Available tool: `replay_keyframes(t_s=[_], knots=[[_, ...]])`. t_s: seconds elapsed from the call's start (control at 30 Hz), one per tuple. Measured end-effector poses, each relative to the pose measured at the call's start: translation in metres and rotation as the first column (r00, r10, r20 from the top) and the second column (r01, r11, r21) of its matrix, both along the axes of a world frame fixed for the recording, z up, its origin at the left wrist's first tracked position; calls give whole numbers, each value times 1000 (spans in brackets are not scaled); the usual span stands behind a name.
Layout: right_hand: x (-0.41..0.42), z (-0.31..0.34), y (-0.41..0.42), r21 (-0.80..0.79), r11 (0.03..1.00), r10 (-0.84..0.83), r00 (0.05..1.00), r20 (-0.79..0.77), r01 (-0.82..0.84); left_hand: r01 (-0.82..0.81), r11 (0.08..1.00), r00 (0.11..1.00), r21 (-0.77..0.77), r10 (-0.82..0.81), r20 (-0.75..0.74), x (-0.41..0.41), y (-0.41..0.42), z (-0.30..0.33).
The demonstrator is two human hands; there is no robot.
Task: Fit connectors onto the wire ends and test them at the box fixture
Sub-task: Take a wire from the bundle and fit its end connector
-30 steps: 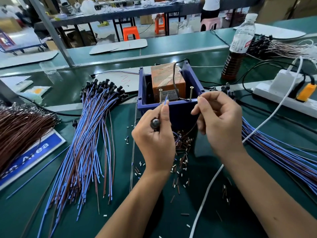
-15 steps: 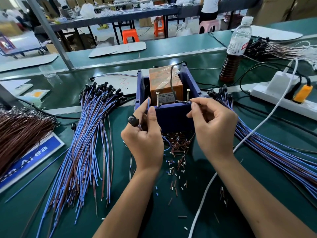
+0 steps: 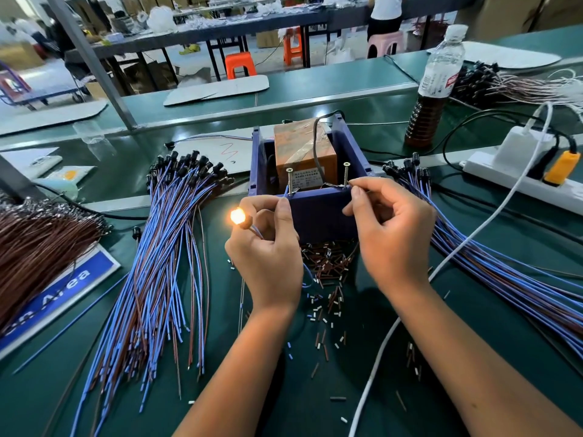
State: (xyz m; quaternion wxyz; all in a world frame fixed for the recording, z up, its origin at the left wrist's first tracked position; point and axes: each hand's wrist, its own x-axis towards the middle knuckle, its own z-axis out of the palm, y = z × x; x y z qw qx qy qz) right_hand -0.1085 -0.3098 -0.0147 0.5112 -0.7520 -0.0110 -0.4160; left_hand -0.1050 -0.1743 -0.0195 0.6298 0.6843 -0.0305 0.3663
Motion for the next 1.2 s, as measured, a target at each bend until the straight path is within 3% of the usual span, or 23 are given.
replay_keyframes(t_s=[0.27,0.4,0.47,0.5,0.57,0.67,0.8,0.83,0.9,1.0,1.2], knots=[[0,-1,-2,2,1000,8,1000,-1,-8,-30,1000,1000,-6,30,9,1,1,1],[-4,2,-8,55,998,27,1000,-4,-27,-29,998,995,-51,34,91,-4,-10,12],[-7,8,-18,95,995,27,999,22,-29,123,991,992,-59,-121,24,-5,-31,22],[-9,12,-25,120,993,19,999,36,-23,239,968,967,-76,-244,-78,-6,-46,27],[-15,18,-45,152,988,-34,997,62,25,472,854,782,-220,-520,-344,-7,-78,39],[-26,24,-85,211,966,-169,984,62,152,613,569,278,-548,-804,-526,-3,-125,56],[-47,32,-133,380,878,-331,943,42,291,596,234,-259,-768,-850,-459,0,-182,54],[-53,33,-143,409,856,-357,934,27,315,564,174,-358,-807,-830,-429,-1,-196,51],[-63,35,-160,435,830,-385,923,-6,349,488,117,-472,-865,-799,-374,-5,-221,42],[-75,38,-179,426,817,-407,912,-53,389,354,146,-459,-924,-834,-308,-4,-245,32],[-88,43,-210,244,803,-489,835,-251,544,201,351,0,-914,-933,-359,28,-244,27]])
